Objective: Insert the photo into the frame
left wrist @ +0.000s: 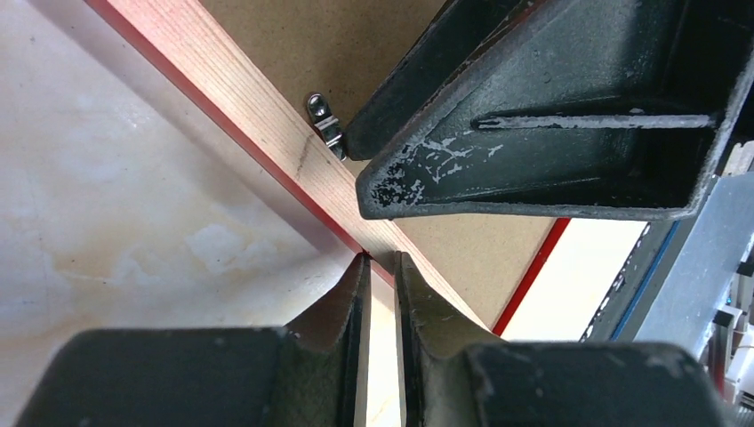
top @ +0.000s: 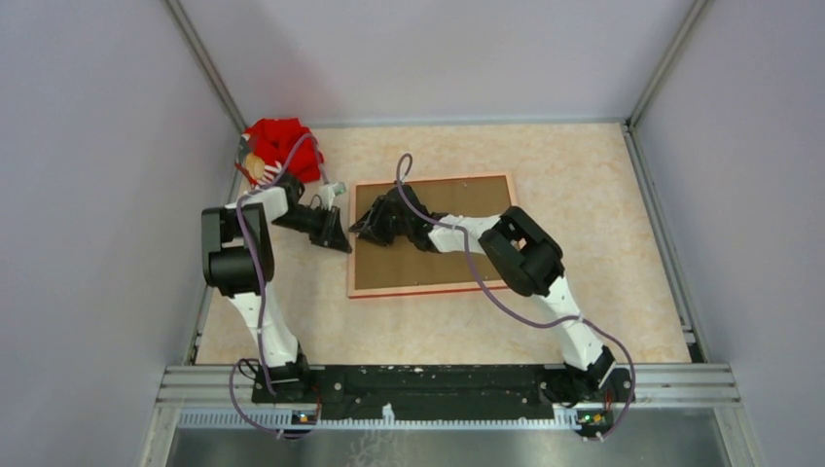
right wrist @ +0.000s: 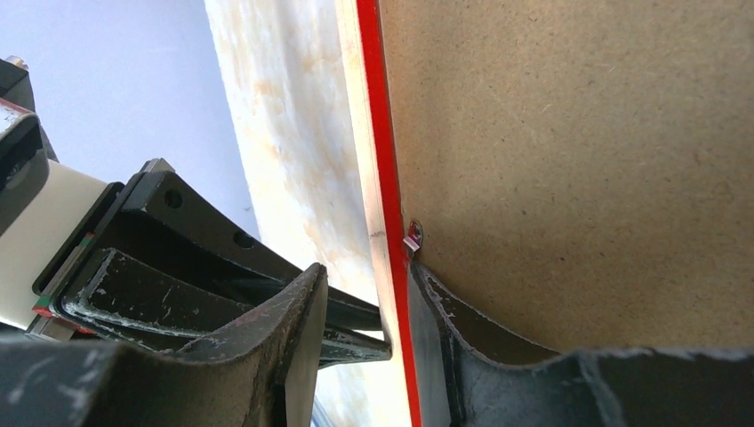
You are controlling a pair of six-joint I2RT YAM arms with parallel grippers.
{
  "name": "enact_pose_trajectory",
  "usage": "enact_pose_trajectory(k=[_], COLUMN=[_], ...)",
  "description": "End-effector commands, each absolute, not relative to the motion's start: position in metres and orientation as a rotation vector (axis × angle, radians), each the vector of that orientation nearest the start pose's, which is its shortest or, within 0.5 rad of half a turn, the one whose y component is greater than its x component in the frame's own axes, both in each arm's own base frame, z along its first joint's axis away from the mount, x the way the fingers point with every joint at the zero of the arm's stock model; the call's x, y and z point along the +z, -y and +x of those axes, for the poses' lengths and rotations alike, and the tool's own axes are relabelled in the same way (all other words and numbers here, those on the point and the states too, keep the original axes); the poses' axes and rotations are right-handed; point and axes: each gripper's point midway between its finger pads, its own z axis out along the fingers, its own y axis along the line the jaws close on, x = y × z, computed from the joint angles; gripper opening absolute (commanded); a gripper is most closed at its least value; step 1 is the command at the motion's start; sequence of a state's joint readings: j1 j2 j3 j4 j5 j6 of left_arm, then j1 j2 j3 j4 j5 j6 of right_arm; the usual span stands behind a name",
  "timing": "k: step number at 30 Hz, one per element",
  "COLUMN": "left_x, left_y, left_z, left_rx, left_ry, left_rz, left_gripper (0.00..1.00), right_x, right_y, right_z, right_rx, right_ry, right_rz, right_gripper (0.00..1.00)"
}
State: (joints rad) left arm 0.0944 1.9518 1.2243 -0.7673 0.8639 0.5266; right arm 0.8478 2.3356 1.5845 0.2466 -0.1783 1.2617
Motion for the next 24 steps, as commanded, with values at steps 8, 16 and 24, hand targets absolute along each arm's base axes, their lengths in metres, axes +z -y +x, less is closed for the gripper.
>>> enact_pose_trajectory(k=[8,16,24], left_x=[0.053,0.100,0.096], left_y=[0.152,0.116,0.136], left_z=[0.269,0.371,0.489], left_rx=[-1.348,-0.974,-0.847], left_ry=[-2.443,-2.372,-2.316], left_rz=[0.931,0.964,0.854], left_gripper=[0.27,0.41,0.60], right_x=[0.107,0.125,0.115], right_y=[-0.407,-0.325,-0.334], right_z=[0.360,0.370,0.402], right_rx=[1.305,1.098,1.076], right_ry=[-2.321,-2.397,-2.382], right_rz=[0.309,0.227,0.268], right_gripper=[0.42,0.42,0.40])
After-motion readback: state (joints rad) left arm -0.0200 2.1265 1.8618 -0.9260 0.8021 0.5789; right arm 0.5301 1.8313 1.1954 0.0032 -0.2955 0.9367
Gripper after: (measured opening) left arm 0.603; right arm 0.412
